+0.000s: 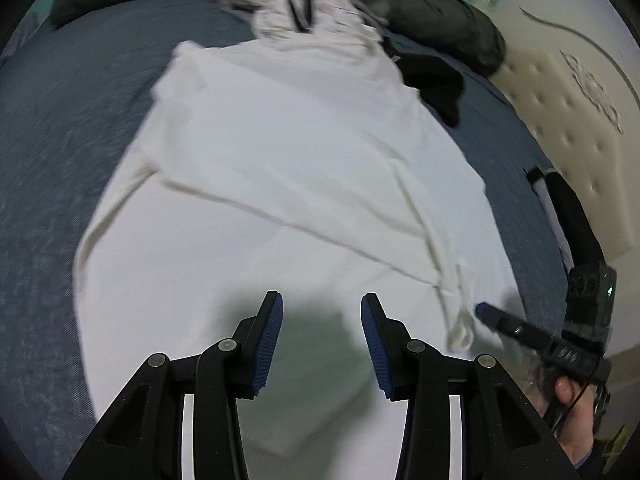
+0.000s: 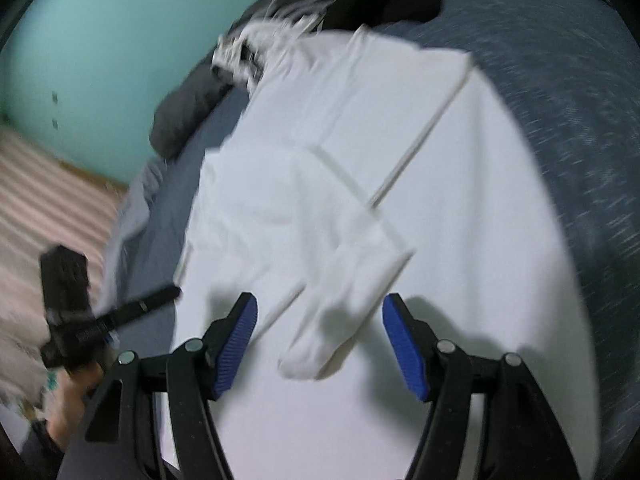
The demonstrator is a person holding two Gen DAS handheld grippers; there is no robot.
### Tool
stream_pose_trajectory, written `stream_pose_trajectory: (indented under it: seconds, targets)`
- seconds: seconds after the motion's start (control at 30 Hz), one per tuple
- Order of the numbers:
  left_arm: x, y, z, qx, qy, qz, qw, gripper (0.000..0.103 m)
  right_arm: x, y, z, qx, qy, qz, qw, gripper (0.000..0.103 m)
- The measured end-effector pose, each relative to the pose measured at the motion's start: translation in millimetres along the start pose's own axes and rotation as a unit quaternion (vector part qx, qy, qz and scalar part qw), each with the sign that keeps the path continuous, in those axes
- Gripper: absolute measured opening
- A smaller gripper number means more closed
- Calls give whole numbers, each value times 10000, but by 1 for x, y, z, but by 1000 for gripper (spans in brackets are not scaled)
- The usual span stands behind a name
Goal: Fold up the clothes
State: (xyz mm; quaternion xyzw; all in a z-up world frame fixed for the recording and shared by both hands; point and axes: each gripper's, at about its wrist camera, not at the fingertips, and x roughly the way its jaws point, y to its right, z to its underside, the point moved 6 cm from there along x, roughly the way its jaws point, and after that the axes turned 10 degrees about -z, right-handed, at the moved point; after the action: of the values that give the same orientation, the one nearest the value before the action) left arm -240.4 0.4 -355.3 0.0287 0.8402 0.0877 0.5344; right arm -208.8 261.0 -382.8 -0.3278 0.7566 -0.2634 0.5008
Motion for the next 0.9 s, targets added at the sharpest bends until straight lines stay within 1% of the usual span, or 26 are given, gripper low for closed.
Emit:
stream_pose_trajectory:
  seconds: [0.07, 0.1, 0.13, 0.17, 0.23, 0.27, 0.33, 0.4, 0.5, 0.57, 0.73, 0.77, 0.8, 0.83, 0.87, 0.9]
  targets:
    - [-3, -15, 3, -107, -7, -46, 9999, 44, 13, -1, 7, -122, -173, 252, 9995, 66]
    - [-5, -21, 5, -156, -3, -64, 9999, 45, 15, 1, 8, -139, -168, 332, 9992, 64]
    - [-6, -27, 6, -202, 3, -80, 9998, 45, 15, 3, 9, -136, -122, 390, 9991, 53]
    - [-7, -31, 7, -234, 6, -95, 9997, 45, 14, 6, 8, -148, -74, 485, 9987, 34]
    - [-8, -37, 8, -280, 15, -124, 9995, 45, 10, 12, 8, -177, 3, 584, 9981, 19]
    - [-9, -40, 9, -299, 29, -139, 9995, 45, 7, 13, 8, -176, 43, 566, 9982, 13]
    - [-10, -46, 8, -355, 38, -150, 9992, 45, 0, 15, 7, -187, 117, 478, 9986, 8]
    - [-11, -51, 6, -408, 47, -151, 9990, 45, -6, 18, 8, -191, 224, 441, 9986, 7]
    - [-13, -55, 2, -414, 96, -155, 9990, 45, -23, 29, 8, 58, 459, 360, 9983, 5]
    - [-14, -58, -1, -407, 120, -179, 9989, 45, -40, 40, 6, 194, 701, 443, 9964, 4]
    - [-13, -66, -9, -465, 147, -268, 9984, 45, -65, 68, 9, 700, 1034, 595, 9904, 5]
    - [-12, -67, -10, -461, 144, -289, 9984, 45, -70, 73, 10, 827, 1122, 623, 9883, 8]
    - [-11, -67, -11, -450, 137, -310, 9984, 45, -71, 75, 9, 889, 1158, 584, 9876, 8]
    - [-10, -67, -12, -440, 129, -330, 9984, 45, -71, 75, 7, 921, 1169, 515, 9875, 17]
    - [-9, -68, -12, -429, 121, -351, 9984, 45, -70, 75, 4, 952, 1179, 445, 9874, 37]
    - [-8, -68, -13, -420, 115, -369, 9984, 45, -69, 74, 2, 980, 1203, 347, 9873, 45]
